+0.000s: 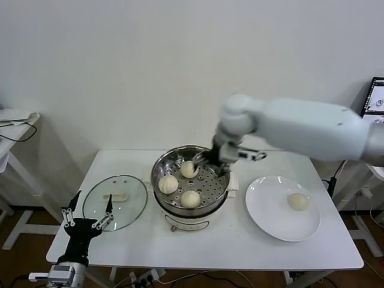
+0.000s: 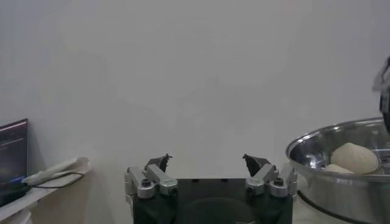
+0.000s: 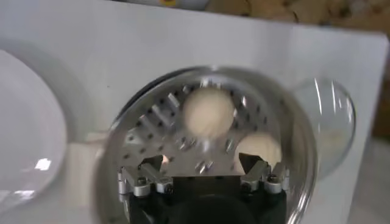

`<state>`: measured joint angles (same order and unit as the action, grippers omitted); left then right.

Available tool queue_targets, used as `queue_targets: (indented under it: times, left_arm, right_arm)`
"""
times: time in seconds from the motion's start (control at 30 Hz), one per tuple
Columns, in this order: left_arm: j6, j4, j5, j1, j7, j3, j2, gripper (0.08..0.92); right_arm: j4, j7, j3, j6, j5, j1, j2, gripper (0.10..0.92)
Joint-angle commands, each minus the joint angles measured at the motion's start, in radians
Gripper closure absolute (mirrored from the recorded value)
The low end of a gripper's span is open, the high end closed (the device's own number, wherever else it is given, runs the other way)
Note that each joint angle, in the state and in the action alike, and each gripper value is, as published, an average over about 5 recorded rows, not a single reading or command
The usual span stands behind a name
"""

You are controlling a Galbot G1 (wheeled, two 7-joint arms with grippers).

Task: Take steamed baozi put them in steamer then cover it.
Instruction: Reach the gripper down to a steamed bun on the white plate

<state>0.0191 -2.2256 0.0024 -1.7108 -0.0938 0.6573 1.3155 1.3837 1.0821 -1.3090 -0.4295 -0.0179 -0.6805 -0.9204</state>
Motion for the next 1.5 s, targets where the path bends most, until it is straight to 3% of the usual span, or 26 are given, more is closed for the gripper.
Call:
queue_targets:
  times: [0.03, 0.43, 1.5]
  left_arm:
    - [-0.001, -0.001, 0.005, -0.003, 0.000, -0.002, 0.002, 0.177]
    - [-0.002, -0.002, 0.008, -0.021, -0.001, 0.013, 0.008, 0.177]
    - [-0.001, 0.018, 0.009, -0.025, -0.002, 0.024, 0.006, 0.177]
  right_arm:
    - [-0.364, 0.169, 0.051, 0.314, -0.234, 0.050, 0.264, 0.203]
    - [-0.604, 0.137, 0.207, 0.367, -0.145, 0.427, 0.278, 0.203]
    - [-0.648, -0.004, 0.265, 0.391, -0.107, 0.564, 0.157, 0.215]
